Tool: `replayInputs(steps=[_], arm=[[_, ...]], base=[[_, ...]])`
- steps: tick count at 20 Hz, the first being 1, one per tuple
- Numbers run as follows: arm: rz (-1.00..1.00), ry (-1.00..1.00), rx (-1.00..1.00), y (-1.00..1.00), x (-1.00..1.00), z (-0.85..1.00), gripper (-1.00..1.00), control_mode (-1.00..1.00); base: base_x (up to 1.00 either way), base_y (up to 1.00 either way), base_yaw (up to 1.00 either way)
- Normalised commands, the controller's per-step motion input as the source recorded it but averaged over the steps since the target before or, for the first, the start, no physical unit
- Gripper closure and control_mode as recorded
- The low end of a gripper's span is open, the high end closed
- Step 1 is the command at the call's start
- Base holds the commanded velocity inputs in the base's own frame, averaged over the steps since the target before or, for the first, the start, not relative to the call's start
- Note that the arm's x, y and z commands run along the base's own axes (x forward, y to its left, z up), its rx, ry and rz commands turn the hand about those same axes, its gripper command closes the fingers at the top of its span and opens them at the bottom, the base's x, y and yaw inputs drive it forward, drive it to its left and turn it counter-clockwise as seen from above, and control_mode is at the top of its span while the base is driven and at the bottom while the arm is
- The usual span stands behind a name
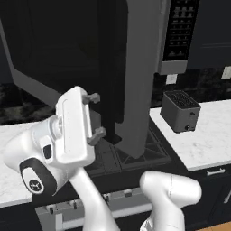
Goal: Pick the lime from the sink and place it in the bowl. Then pick the bowl and place it in the microwave. Then close the microwave door and press the start button.
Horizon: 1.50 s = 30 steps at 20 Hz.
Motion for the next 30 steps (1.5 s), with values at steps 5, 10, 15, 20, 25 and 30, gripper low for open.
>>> replayInputs(steps=[5, 10, 15, 20, 25, 30], arm=[[0.08, 0.0, 0.08, -0.98, 0.01, 0.21, -1.0, -1.0], [0.11, 0.02, 0.07, -0.85, 0.41, 0.15, -1.0, -1.0], [0.28, 0.0, 0.11, -0.77, 0.72, 0.08, -1.0, -1.0], [0.39, 0.0, 0.12, -0.46, 0.96, 0.0, -1.0, -1.0], [0.37, 0.03, 0.11, -0.08, 1.0, 0.0, -1.0, -1.0], [0.3, 0.07, 0.1, 0.0, 1.0, 0.0, -1.0, -1.0]], base=[[0.0, 0.0, 0.0], [0.0, 0.0, 0.0], [0.0, 0.0, 0.0], [0.0, 0.0, 0.0], [0.0, 0.0, 0.0], [0.0, 0.0, 0.0]])
